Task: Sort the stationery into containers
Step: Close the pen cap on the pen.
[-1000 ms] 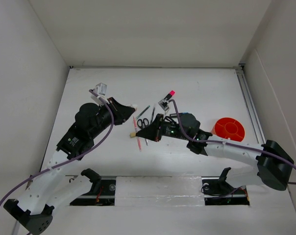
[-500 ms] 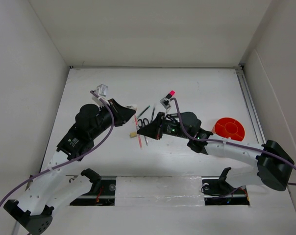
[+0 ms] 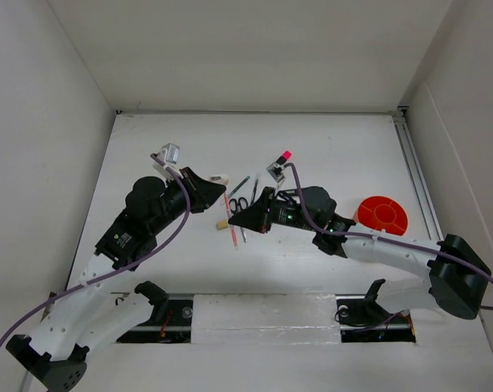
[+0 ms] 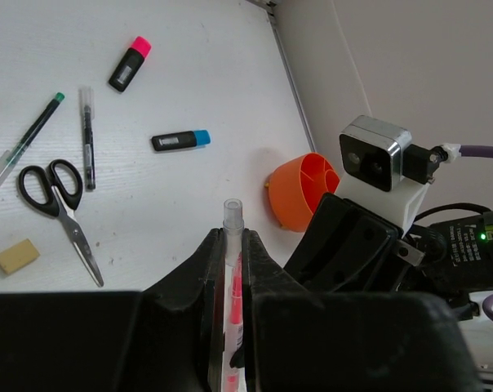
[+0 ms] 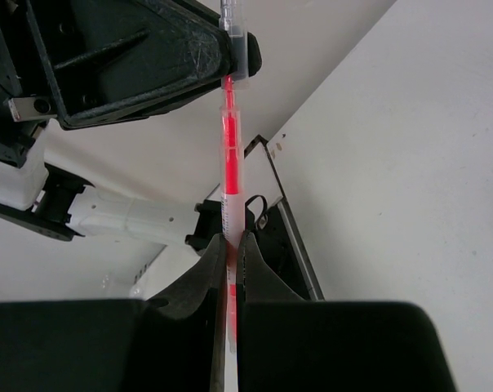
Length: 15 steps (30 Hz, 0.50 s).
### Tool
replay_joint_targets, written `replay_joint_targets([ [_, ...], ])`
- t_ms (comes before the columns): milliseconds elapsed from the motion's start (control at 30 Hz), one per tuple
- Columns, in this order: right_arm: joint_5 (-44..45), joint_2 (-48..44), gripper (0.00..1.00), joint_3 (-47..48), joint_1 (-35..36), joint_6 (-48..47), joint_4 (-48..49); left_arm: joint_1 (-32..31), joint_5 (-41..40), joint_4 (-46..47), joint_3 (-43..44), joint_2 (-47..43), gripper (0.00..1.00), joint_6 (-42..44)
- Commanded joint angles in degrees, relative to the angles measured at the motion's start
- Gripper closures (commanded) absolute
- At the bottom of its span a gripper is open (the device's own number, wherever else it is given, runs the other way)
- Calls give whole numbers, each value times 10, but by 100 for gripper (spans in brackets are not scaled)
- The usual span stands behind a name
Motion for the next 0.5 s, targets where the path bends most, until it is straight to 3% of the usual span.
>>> replay_joint_targets([
  [0,-16,-18,100,21,-3,4,38,2,7,33,-17,-23,100,20],
  [467,-16,5,100,37,-3,22,38,2,38,50,-33,-36,100,54],
])
